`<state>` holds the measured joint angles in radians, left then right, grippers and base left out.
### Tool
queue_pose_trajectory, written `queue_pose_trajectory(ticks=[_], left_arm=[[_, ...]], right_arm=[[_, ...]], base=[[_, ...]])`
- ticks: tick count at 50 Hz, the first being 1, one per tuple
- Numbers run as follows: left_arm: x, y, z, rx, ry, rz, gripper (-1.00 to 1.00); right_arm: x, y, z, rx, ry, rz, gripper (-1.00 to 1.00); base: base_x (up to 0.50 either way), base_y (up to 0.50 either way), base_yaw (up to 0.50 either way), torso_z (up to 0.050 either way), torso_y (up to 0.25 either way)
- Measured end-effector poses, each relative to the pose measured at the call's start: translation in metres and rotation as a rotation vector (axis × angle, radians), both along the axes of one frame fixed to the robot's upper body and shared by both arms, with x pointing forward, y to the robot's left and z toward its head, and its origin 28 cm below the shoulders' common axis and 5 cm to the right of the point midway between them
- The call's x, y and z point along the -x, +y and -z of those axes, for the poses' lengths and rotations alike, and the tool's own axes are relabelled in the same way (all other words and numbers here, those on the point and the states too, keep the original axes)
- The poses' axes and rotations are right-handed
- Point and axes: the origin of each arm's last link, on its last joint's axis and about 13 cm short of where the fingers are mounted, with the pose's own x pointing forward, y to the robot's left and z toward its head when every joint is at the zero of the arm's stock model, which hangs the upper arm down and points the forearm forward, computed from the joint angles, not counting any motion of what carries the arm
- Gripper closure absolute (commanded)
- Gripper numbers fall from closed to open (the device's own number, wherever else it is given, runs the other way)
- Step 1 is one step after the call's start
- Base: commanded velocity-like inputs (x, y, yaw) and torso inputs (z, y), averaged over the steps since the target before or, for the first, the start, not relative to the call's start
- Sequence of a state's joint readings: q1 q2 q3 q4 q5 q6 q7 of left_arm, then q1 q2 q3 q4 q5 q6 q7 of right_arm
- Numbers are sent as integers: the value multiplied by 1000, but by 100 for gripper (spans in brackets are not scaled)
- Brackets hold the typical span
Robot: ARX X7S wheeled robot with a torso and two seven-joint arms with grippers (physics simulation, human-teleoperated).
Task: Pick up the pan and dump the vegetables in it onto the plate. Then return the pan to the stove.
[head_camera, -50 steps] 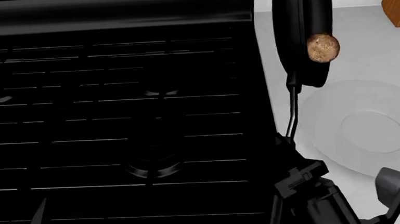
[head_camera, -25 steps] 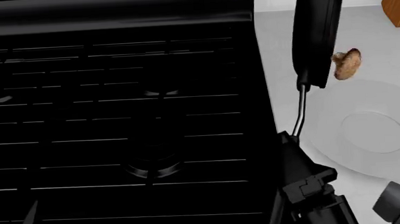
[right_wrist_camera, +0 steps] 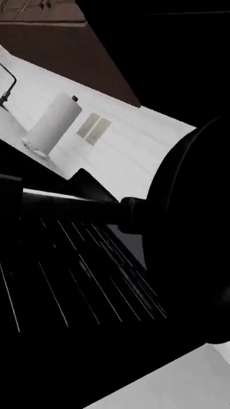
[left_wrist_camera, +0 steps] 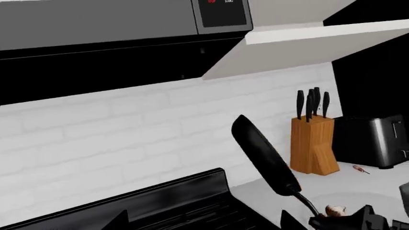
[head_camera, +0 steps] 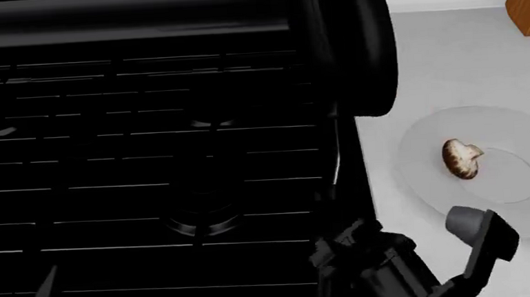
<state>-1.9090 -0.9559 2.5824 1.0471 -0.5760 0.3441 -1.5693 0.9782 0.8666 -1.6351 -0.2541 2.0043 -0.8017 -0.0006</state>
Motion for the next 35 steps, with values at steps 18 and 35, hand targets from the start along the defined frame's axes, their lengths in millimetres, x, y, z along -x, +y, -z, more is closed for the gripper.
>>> queue_pose_trajectory(ticks=[18,35], left_arm=[[5,6,2,45,8,-10,-100],[7,6,3,59,10,-7,-100]], right_arm=[[51,-5,-58,711,33,-43,100],[65,-16,-97,1062,74,-136,100]], base=[[0,0,0,1,2],[0,0,0,1,2]])
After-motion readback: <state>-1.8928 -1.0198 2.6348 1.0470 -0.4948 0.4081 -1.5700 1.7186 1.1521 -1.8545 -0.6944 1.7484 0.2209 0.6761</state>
